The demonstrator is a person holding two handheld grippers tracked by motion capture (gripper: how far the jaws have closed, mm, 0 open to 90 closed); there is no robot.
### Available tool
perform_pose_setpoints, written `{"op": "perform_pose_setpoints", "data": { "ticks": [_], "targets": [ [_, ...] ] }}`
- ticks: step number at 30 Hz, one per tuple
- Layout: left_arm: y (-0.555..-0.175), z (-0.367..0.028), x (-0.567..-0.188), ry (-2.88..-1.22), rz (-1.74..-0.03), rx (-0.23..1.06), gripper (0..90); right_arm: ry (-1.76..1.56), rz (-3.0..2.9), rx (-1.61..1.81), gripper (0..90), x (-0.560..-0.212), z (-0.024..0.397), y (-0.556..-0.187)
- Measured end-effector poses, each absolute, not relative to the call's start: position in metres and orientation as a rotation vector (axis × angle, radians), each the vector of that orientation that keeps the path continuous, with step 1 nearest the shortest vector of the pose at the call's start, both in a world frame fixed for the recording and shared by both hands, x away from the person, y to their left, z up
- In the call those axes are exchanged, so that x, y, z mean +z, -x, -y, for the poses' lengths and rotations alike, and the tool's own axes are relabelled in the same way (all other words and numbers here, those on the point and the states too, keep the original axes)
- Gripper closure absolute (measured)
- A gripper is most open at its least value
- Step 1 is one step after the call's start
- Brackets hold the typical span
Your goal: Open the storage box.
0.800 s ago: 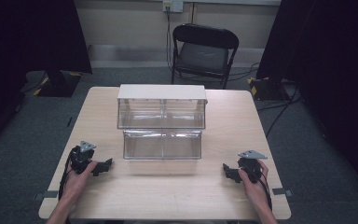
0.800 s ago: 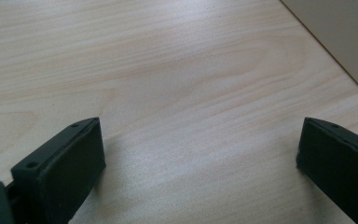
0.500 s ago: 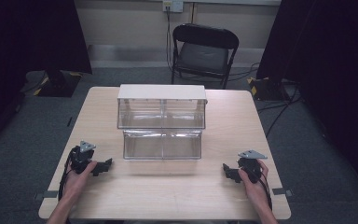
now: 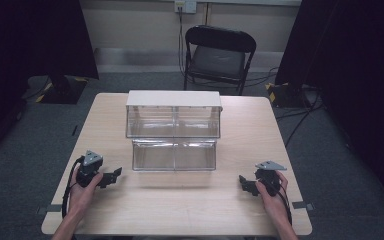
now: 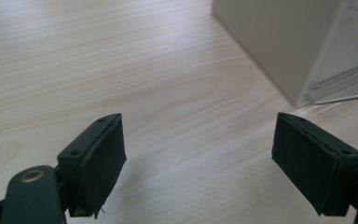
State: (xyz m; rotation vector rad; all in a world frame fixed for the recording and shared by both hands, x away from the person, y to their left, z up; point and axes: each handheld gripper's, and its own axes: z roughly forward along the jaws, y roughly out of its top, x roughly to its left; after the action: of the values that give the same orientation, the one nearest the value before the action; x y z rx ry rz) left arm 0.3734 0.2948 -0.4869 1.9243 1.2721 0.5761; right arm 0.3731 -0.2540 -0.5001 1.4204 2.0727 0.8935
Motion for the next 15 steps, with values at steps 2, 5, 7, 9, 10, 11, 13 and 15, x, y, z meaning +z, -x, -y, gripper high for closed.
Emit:
{"op": "perform_pose_setpoints", "data": {
  "ticks": [2,5,7,9,10,11,13,15],
  "targets": [
    [-0.371,-0.29,-0.484,-1.927,-1.228,0.57,16.3,-1.421,-2.072,0.894,13.1,-0.5,0.254,-0.373],
    [-0.368,-0.282,-0.48,-1.94,-1.165,0.564,15.8,-1.422,-2.072,0.894,13.0,-0.5,0.254,-0.373],
    [-0.367,-0.278,-0.479,-1.945,-1.141,0.551,15.8,-1.421,-2.072,0.894,13.0,-0.5,0.254,-0.373],
    [-0.365,-0.272,-0.477,-1.944,-1.116,0.538,15.8,-1.421,-2.072,0.894,13.1,-0.5,0.254,-0.373],
    [-0.365,-0.272,-0.477,-1.944,-1.116,0.538,15.8,-1.421,-2.072,0.894,13.1,-0.5,0.254,-0.373],
    [-0.364,-0.271,-0.476,-1.949,-1.104,0.532,15.8,-1.421,-2.072,0.894,13.0,-0.5,0.254,-0.373],
    [-0.364,-0.267,-0.476,-1.951,-1.084,0.516,15.9,-1.421,-2.072,0.894,13.0,-0.5,0.254,-0.373],
    [-0.362,-0.263,-0.476,-1.968,-1.063,0.51,16.1,-1.422,-2.072,0.894,13.0,-0.5,0.254,-0.373]
  ]
}}
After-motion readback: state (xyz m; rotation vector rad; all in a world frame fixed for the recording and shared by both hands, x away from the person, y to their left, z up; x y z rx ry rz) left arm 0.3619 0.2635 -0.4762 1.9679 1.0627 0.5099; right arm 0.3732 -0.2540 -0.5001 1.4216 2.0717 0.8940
